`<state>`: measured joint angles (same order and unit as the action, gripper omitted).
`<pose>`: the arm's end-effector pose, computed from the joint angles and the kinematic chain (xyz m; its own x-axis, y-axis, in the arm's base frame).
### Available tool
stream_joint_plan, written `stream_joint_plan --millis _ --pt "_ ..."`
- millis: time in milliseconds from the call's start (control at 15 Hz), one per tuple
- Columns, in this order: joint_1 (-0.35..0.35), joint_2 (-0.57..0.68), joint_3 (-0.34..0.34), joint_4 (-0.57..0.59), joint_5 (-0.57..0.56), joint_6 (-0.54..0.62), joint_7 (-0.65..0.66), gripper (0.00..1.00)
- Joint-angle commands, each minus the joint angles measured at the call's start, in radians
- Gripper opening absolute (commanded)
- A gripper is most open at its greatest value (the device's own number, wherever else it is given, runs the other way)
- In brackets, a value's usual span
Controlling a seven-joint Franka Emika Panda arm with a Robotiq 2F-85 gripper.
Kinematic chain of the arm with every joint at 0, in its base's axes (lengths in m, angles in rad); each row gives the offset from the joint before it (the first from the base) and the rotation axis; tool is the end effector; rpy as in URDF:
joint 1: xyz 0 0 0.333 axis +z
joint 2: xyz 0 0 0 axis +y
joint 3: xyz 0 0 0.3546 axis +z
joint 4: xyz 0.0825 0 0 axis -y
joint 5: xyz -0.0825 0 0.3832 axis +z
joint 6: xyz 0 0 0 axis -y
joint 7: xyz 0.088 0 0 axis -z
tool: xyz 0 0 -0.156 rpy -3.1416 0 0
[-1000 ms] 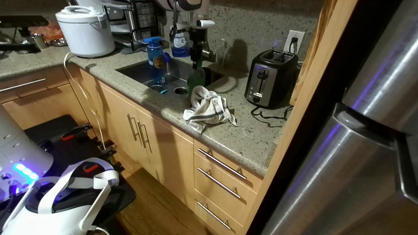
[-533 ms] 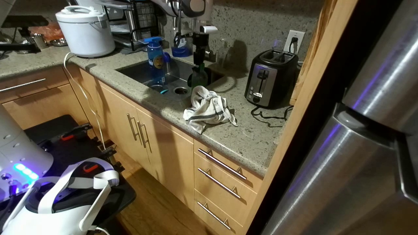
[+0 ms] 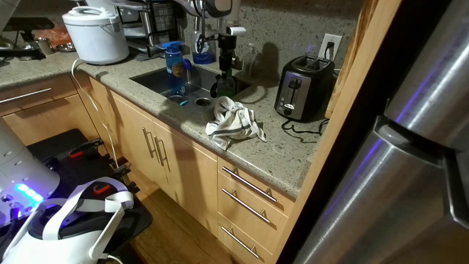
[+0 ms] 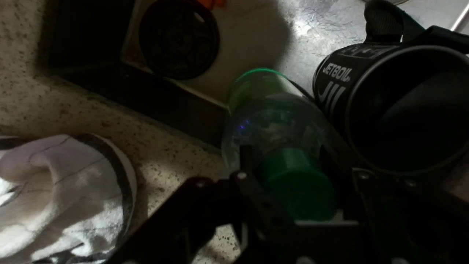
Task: Put the blue bottle, the black mug, and the green bottle in the sink
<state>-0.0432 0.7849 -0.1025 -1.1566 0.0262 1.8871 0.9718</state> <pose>0.7705 -0.0885 0.3050 0.4554 -0.8902 0.0107 -0.8885 -0.4537 0.0692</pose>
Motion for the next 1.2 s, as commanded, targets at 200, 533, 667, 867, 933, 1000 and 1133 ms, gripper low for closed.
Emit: stream_joint_plan --millis 200,533,667,867,933,1000,1133 --pt "0.003 0.022 -0.014 0.045 0.019 -0.017 0.037 0.33" --pt "0.003 0.037 -0.016 0.060 0.018 -0.026 0.039 0.77" --pt "0.003 0.040 -0.016 0.065 0.018 -0.027 0.038 0.89" --pt "0.002 0.041 -0.017 0.068 0.018 -0.027 0.038 1.00" --pt "0.002 0.041 -0.017 0.070 0.018 -0.026 0.039 1.00" --pt "0.002 0.040 -0.017 0.071 0.019 -0.027 0.039 1.00" --pt "0.001 0.037 -0.017 0.071 0.020 -0.029 0.040 1.00"
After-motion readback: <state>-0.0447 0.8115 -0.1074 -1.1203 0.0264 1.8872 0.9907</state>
